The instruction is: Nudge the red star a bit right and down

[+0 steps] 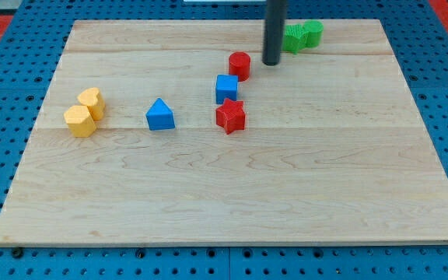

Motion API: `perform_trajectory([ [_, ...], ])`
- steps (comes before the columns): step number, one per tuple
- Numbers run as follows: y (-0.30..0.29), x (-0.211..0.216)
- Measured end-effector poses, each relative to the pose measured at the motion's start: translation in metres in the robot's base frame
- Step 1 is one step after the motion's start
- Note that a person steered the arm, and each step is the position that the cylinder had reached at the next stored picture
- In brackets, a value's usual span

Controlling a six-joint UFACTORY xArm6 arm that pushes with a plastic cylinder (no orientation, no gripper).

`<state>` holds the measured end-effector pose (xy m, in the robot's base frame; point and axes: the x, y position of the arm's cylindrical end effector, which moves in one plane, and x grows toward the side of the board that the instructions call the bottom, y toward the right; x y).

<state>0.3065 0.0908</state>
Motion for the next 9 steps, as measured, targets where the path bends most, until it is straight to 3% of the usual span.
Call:
perform_trajectory([
  [2,-0.012,0.0],
  [4,-0.137,0.028],
  [6,-0.197,-0.026],
  [8,-0.17,0.08],
  [9,-0.145,0.093],
])
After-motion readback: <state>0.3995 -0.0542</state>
